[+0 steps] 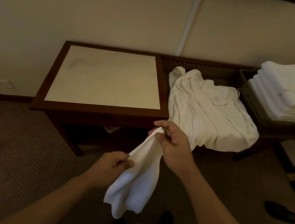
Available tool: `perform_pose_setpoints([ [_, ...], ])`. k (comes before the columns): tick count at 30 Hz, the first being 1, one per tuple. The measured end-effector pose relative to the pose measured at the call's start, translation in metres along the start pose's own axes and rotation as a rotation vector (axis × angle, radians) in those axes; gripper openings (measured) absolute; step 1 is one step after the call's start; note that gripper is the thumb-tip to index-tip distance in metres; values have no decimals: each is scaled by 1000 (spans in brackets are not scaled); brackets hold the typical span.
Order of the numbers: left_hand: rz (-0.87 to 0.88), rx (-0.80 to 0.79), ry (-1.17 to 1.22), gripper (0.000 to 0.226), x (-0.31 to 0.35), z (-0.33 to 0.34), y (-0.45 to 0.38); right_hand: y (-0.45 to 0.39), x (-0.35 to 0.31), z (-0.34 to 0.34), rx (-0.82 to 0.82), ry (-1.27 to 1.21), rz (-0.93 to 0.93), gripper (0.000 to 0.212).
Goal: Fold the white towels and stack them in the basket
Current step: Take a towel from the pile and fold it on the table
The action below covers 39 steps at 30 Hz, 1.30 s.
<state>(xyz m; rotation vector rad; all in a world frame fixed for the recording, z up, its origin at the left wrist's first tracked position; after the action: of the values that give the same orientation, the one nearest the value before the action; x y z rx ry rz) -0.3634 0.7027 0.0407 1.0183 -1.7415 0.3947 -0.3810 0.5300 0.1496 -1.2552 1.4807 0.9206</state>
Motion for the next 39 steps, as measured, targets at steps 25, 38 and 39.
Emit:
perform_pose_setpoints([
  [25,133,412,44,46,3,30,-34,15,-66,-5,-101,444,-312,32],
  [38,213,491,-461,46,-4,32,-9,18,-50,6,-14,434,-207,29],
  [39,154,481,-437,48,-14,29,-9,20,-47,10,-23,429,-199,29],
])
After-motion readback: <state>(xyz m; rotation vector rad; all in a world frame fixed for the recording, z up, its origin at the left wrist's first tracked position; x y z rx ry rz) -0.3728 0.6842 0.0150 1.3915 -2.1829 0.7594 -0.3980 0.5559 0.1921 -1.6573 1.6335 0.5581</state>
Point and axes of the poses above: each hand's wrist, its own y-axis away from the middle knuckle, its own z-axis out of the palm, x = y × z, the point moved 10 cm from there along -y, towards the middle knuckle, and after that the axes turned 3 degrees about -z, right-handed, at the moved point
